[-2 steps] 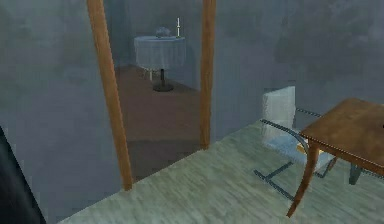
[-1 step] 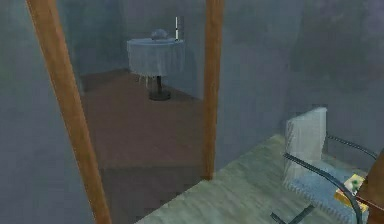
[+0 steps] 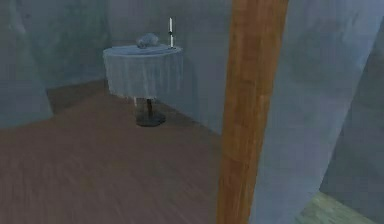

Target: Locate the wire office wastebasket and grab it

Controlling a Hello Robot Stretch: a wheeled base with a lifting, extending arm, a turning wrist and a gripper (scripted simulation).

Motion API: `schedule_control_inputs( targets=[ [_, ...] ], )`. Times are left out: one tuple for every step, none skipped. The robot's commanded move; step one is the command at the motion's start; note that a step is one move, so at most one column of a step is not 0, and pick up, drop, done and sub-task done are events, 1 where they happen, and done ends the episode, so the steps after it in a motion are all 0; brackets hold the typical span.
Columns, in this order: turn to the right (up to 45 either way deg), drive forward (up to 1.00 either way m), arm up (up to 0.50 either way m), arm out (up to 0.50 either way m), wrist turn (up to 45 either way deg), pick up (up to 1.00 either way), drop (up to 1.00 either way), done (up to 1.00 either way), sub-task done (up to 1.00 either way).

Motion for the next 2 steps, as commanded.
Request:
schedule_control_inputs(
  targets=[
    [-33.0,0.00,0.00,0.00,0.0,0.00,0.00,0.00,0.00],
    [0.0,0.05,0.00,0.00,0.0,0.00,0.00,0.00,0.00]
  ],
)
